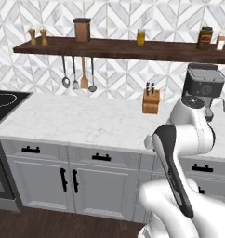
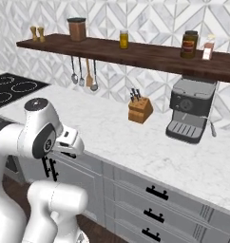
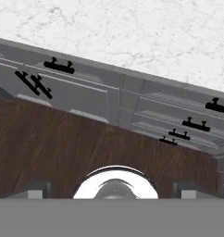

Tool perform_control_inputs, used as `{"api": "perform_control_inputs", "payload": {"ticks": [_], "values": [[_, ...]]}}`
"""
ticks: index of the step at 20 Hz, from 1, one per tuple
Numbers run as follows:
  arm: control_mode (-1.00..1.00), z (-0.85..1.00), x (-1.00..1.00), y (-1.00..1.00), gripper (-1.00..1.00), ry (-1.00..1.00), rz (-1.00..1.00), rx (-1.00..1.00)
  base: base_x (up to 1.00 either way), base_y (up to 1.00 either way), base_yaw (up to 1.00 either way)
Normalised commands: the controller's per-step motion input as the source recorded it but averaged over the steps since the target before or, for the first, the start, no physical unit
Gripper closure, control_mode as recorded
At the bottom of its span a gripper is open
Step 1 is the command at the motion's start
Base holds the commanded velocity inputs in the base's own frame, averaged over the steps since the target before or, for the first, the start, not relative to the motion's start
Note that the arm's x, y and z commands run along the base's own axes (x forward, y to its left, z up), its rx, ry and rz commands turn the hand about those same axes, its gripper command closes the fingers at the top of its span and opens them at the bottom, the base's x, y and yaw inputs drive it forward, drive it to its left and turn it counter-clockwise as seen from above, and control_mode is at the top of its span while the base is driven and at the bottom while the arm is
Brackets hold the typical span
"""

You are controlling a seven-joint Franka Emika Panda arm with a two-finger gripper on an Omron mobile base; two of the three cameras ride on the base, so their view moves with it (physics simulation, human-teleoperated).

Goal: Take a straw from the drawer in front and place it inside the glass cup on the dining counter.

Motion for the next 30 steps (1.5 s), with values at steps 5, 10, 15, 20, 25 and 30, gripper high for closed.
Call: {"api": "perform_control_inputs", "payload": {"ticks": [5, 10, 15, 20, 25, 30], "values": [[-1.0, -0.05, -0.02, -0.01, -1.0, -0.01, 0.09, 0.0, -0.18, -0.2, 0.18], [-1.0, -0.28, 0.33, 0.69, -1.0, -0.01, 0.17, -0.07, 0.0, 0.0, 0.0], [-1.0, -0.55, 0.69, 0.95, -1.0, 0.01, 0.12, -0.26, 0.0, 0.0, 0.0], [-1.0, -0.49, 0.93, 0.64, -1.0, 0.14, 0.06, -0.3, 0.0, 0.0, 0.0], [-1.0, -0.44, 1.0, 0.43, -1.0, 0.28, 0.08, -0.2, 0.0, 0.0, 0.0], [-1.0, -0.32, 0.95, 0.35, -1.0, 0.26, 0.13, -0.13, 0.0, 0.0, 0.0]]}}
